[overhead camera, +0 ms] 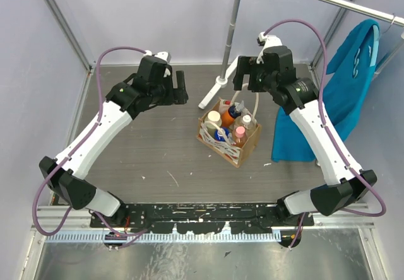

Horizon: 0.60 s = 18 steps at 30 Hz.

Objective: Take the personal care products out of the canvas bag

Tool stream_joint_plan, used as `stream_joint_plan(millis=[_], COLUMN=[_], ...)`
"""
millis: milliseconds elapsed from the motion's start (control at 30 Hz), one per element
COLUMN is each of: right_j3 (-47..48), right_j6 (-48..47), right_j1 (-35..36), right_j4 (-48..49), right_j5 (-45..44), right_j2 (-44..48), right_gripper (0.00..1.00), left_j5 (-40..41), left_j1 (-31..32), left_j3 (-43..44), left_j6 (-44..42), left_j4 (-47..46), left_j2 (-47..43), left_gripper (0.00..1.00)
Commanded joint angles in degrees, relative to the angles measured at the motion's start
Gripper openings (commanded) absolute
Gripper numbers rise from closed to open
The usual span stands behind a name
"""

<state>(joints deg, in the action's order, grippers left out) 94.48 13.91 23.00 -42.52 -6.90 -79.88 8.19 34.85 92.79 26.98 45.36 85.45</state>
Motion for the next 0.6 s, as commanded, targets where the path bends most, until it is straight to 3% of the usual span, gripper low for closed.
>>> stream_joint_plan(millis=[0,100,233,567], right_j3=[-0.63,-6.10,-13.58,-20.09], right_j6=[1.15,1.28,2.40,1.90], right_j1=[-0.11,-0.09,-0.10,-0.14], right_j4=[-3.35,-3.84,-3.09,-0.49], right_j5=[1.22,5.20,7.89,9.92], right_j2=[1.72,3.59,7.10,6.56], right_gripper=[1.00,1.00,1.00,0.99], left_j5=[1.63,0.56,1.11,1.39], left_j1=[-0.23,-0.22,-0.22,-0.22], left_j3=[0.75,0.37,-2.34,-7.31], left_j6=[-1.92,-1.64,-1.79,-1.25], left_j4=[-1.76,-1.00,-2.02,-4.60], left_j2=[-1.49,-1.04,-2.61,-6.14], left_gripper=[0.91,0.90,0.79,0.79])
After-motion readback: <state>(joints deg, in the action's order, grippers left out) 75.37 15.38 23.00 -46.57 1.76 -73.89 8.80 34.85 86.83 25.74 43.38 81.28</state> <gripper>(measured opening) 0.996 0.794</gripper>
